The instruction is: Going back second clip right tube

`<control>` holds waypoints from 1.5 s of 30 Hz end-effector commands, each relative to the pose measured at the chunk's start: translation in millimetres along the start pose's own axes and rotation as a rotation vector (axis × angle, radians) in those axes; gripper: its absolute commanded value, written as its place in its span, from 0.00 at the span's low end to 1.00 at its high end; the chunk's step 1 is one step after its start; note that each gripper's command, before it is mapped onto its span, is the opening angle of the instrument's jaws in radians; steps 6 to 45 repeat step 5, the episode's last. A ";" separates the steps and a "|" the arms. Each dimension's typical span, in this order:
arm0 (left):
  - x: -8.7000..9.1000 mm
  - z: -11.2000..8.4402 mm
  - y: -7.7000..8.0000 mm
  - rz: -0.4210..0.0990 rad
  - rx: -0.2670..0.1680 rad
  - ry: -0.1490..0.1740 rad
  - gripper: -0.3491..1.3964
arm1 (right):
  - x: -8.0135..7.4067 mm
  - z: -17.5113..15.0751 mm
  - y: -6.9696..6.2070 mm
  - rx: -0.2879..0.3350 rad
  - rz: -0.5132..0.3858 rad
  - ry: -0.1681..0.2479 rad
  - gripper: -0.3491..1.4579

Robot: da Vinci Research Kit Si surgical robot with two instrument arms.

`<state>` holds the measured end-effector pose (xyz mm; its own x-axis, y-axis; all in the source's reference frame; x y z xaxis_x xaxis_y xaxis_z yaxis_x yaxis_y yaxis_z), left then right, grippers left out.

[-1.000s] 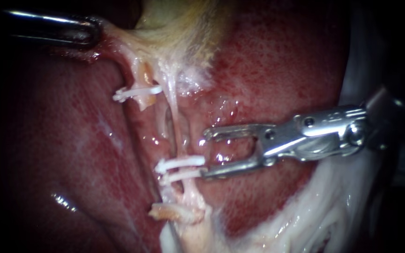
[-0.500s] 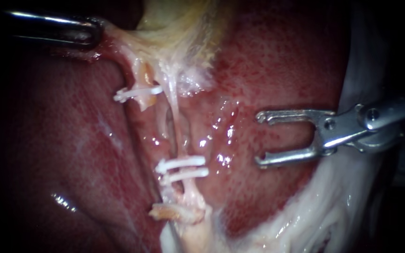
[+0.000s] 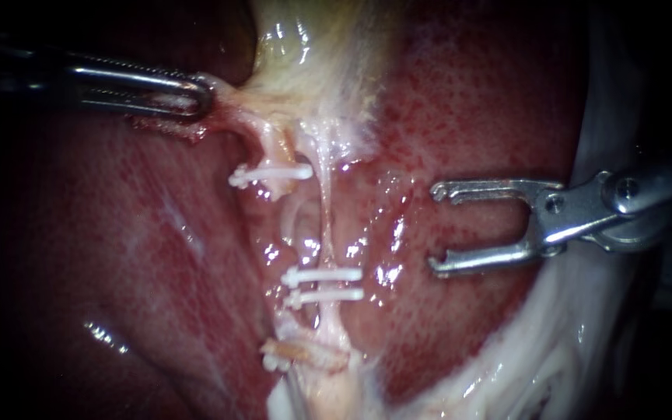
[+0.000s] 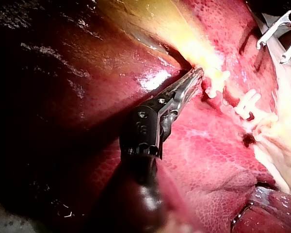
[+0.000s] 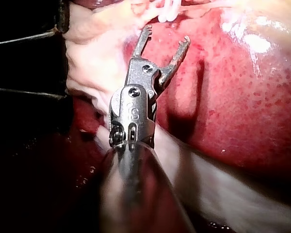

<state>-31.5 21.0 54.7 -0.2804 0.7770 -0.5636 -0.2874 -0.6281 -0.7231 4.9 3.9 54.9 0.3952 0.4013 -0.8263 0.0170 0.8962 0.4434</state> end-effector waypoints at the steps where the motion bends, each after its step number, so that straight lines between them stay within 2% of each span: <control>1: 0.0 0.0 0.0 0.000 0.001 -0.001 0.00 | -0.1 0.0 0.0 0.007 0.000 0.001 0.47; 45: 0.0 -0.1 0.0 0.000 0.001 -0.001 0.00 | -0.1 0.2 0.0 0.018 -0.018 0.003 0.47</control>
